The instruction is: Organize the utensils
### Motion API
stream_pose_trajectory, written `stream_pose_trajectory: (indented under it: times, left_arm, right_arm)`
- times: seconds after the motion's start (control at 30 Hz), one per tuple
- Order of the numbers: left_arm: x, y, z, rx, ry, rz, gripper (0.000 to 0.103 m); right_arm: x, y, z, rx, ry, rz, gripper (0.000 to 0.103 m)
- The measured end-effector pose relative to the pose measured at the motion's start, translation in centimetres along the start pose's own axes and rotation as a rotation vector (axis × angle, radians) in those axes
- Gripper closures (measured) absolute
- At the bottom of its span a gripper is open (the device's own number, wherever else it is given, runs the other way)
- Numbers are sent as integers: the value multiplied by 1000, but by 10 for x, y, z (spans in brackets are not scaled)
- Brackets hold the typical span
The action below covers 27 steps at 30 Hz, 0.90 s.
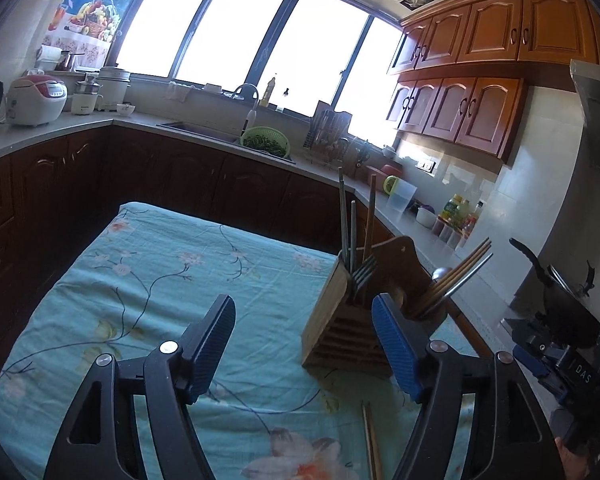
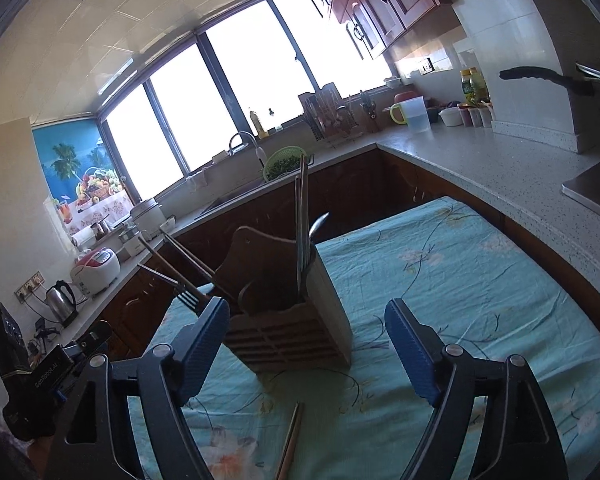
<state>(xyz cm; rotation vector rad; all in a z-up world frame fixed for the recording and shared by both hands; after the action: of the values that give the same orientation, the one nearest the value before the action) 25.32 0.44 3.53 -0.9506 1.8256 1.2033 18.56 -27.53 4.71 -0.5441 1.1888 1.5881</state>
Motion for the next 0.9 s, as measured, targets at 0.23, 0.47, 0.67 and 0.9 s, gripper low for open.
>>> stream_pose_trajectory:
  times: [0.23, 0.47, 0.67, 0.9]
  left_arm:
    - [47, 49, 5, -37, 4, 67, 29]
    - [76, 90, 15, -64, 50, 104, 29]
    - [94, 116, 11, -93, 13, 119, 28]
    - [95, 148, -2, -144, -56, 55, 6]
  right_arm:
    - [54, 22, -9, 14, 6, 68, 19]
    - [86, 47, -7, 11, 22, 87, 9]
    - [103, 64, 2, 22, 94, 69, 3]
    - [106, 83, 4, 58, 164, 16, 1]
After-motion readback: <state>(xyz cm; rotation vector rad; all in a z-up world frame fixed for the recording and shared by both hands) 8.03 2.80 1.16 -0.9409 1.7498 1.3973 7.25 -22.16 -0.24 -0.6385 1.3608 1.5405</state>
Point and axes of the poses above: each gripper's, at about its wrist camera, not at the fingertips, and y roughly against the way its jaws point, z to its left, x to its underside, the point moved 6 cm from there along -y, roughly the way its jaws point, and after that the axes turned 5 degrees about -y, right-handed, at the moved point
